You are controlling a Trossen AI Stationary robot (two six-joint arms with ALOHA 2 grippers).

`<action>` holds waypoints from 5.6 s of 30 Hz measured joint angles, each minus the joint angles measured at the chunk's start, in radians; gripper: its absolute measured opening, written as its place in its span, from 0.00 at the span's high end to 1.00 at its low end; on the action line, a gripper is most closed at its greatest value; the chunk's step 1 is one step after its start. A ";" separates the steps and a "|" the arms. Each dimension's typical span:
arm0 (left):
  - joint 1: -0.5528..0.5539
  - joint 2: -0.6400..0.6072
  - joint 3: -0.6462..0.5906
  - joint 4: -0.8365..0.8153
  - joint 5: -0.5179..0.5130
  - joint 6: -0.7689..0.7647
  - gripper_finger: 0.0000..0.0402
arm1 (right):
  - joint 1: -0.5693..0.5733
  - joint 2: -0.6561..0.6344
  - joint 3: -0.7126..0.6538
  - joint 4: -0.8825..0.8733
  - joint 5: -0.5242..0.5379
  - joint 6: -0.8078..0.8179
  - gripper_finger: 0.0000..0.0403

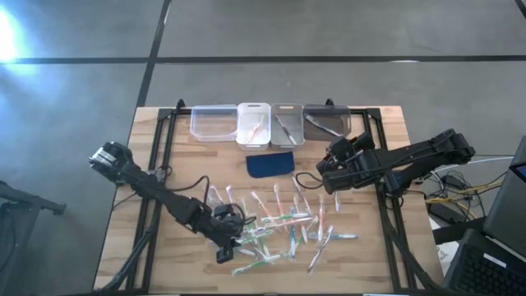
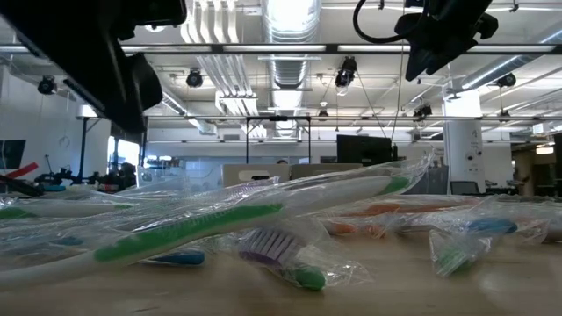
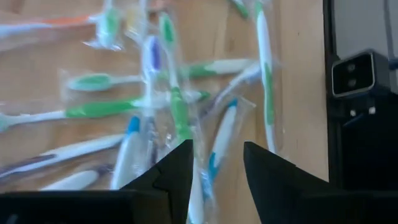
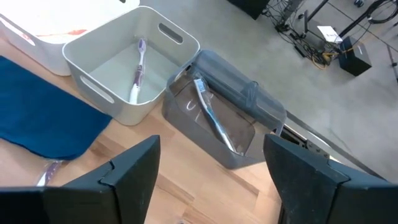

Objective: Pick & Place Toothbrushes
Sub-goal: Put the green toothbrush into the transparent bin

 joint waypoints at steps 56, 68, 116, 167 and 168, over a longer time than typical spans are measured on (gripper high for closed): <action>0.007 0.177 -0.016 0.021 0.084 -0.026 0.67 | 0.000 0.002 0.000 0.044 0.000 0.000 0.27; 0.009 0.177 -0.010 0.014 0.081 -0.015 0.80 | 0.000 0.001 0.000 0.046 0.000 0.000 0.34; 0.305 -0.348 0.072 -0.330 -0.369 0.142 0.91 | 0.000 0.000 0.000 0.057 0.000 0.000 0.27; 1.269 -0.286 0.058 -0.537 -0.288 0.986 0.91 | 0.000 0.000 0.000 0.091 0.000 0.000 0.24; 1.270 -0.270 0.058 -0.537 -0.293 0.997 0.91 | 0.000 0.000 0.000 0.092 0.000 0.000 0.25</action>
